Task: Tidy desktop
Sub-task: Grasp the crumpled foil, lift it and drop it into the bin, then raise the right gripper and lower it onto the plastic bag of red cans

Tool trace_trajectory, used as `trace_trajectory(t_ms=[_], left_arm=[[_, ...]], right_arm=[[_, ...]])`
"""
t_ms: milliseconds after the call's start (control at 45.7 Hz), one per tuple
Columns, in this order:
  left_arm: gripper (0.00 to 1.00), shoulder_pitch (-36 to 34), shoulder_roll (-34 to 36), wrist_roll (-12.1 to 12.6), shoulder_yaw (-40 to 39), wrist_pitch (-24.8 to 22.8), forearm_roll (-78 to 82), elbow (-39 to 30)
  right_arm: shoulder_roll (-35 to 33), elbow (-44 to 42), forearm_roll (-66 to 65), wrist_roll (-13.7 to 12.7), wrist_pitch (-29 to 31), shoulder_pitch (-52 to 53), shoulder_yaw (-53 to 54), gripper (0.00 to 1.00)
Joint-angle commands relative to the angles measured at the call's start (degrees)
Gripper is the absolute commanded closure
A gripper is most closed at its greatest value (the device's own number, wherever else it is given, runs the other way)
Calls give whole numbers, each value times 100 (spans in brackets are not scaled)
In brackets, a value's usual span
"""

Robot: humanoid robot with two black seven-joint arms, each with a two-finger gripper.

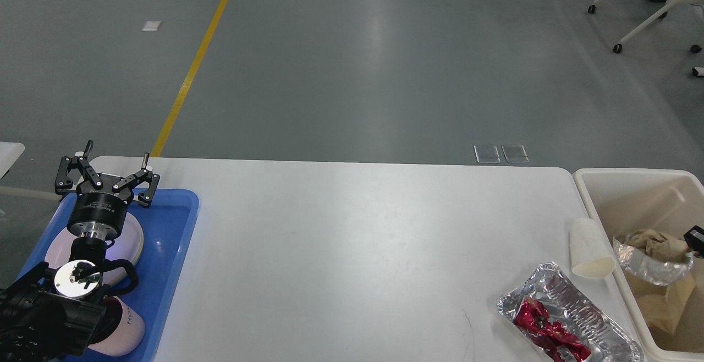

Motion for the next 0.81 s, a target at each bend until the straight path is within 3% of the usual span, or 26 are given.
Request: trace_trajectory(t_ms=[0, 219, 394, 656, 744, 787], left_arm=[[4, 2, 0, 2, 0, 0, 0, 0], [4, -6, 8, 2, 0, 0, 0, 0], [4, 2, 8, 2, 0, 0, 0, 0], [4, 2, 0, 2, 0, 0, 0, 0], [4, 2, 0, 2, 0, 0, 0, 0], [4, 2, 0, 2, 0, 0, 0, 0]], right_arm=[[34, -13, 1, 0, 2, 27, 45, 0], [244, 58, -8, 0, 37, 914, 36, 0], [1237, 14, -113, -9, 46, 1827, -183, 0], [3091, 66, -113, -18, 177, 3190, -1492, 0], [3557, 93, -113, -18, 440, 3524, -1678, 0], [3804, 294, -113, -18, 923, 3884, -1678, 0]])
